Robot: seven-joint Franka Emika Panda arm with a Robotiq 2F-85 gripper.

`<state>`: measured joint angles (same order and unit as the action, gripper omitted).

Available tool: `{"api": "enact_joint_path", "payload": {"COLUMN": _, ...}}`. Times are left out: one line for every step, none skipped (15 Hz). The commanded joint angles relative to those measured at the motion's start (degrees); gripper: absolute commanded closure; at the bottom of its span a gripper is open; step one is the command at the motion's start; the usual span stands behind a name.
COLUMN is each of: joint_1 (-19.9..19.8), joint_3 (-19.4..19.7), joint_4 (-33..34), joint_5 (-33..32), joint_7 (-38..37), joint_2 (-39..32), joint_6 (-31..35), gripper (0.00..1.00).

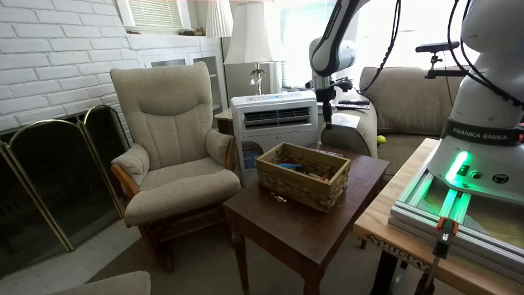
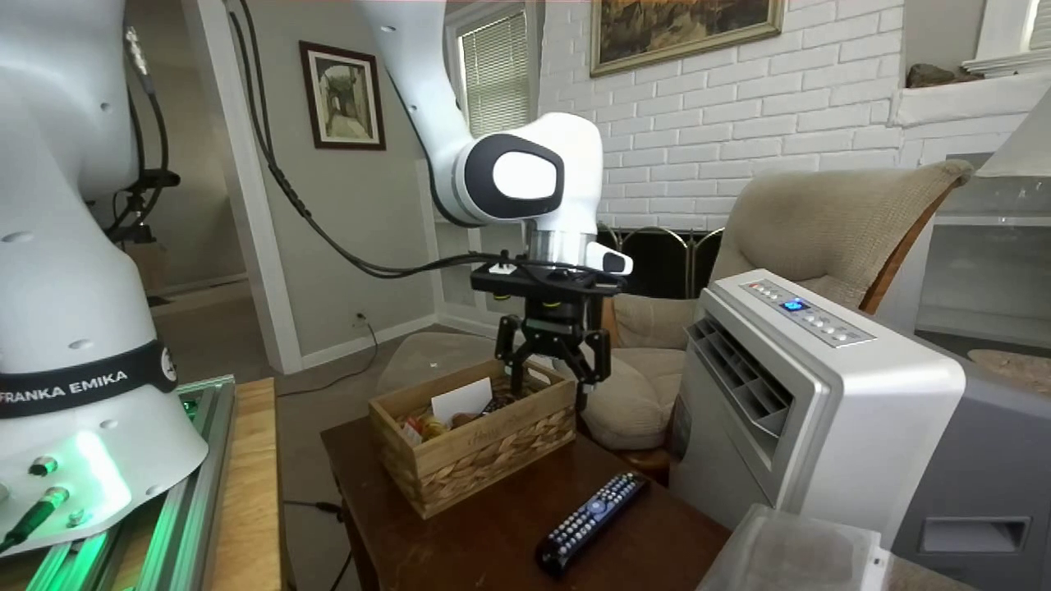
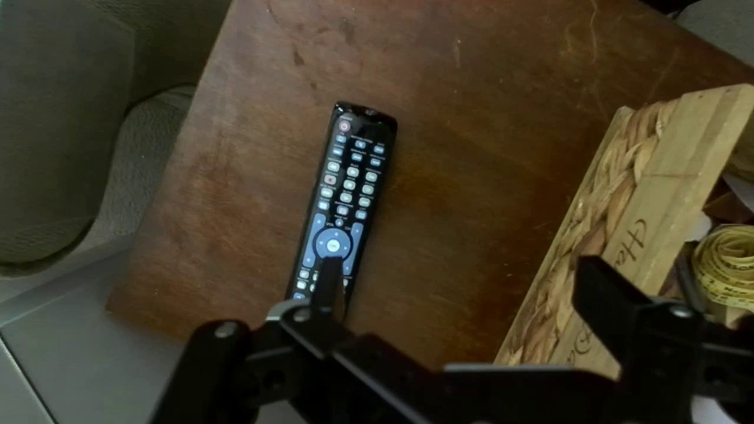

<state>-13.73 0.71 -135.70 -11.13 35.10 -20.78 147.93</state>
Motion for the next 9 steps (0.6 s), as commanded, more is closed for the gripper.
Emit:
{"api": "enact_joint_path", "payload": {"joint_1": 1.7, "joint_3": -0.5, "joint_4": -6.2, "joint_5": 0.6, "joint_7": -0.4, "joint_2": 4.7, "joint_6": 3.2, "gripper": 0.0}}
{"api": "enact_joint_path", "payload": {"joint_1": 2.2, "joint_3": -0.8, "joint_4": -7.0, "joint_5": 0.8, "joint_7": -0.4, "joint_2": 5.1, "joint_6": 3.8, "gripper": 0.0}}
{"api": "enact_joint_path", "payload": {"joint_1": 2.8, "joint_3": -1.0, "joint_4": -8.2, "joint_5": 0.7, "joint_7": -0.9, "joint_2": 5.6, "joint_6": 4.8, "gripper": 0.0}}
{"api": "enact_joint_path", "payload": {"joint_1": 3.7, "joint_3": -1.2, "joint_4": -9.2, "joint_5": 0.2, "joint_7": -1.4, "joint_2": 5.9, "joint_6": 5.7, "gripper": 0.0}}
{"api": "enact_joint_path", "payload": {"joint_1": 4.6, "joint_3": -1.3, "joint_4": -10.1, "joint_5": -0.1, "joint_7": -2.4, "joint_2": 6.0, "joint_6": 7.0, "gripper": 0.0}}
{"api": "enact_joint_path", "payload": {"joint_1": 5.6, "joint_3": -1.3, "joint_4": -11.1, "joint_5": -0.8, "joint_7": -3.5, "joint_2": 6.3, "joint_6": 8.3, "gripper": 0.0}}
{"api": "enact_joint_path", "payload": {"joint_1": 6.5, "joint_3": -1.4, "joint_4": -11.8, "joint_5": -1.2, "joint_7": -4.2, "joint_2": 6.3, "joint_6": 9.1, "gripper": 0.0}}
{"api": "enact_joint_path", "payload": {"joint_1": 7.4, "joint_3": -1.6, "joint_4": -12.6, "joint_5": -1.4, "joint_7": -5.0, "joint_2": 6.5, "joint_6": 10.2, "gripper": 0.0}}
{"api": "enact_joint_path", "payload": {"joint_1": 8.1, "joint_3": -1.9, "joint_4": -13.3, "joint_5": -1.3, "joint_7": -5.7, "joint_2": 6.7, "joint_6": 11.0, "gripper": 0.0}}
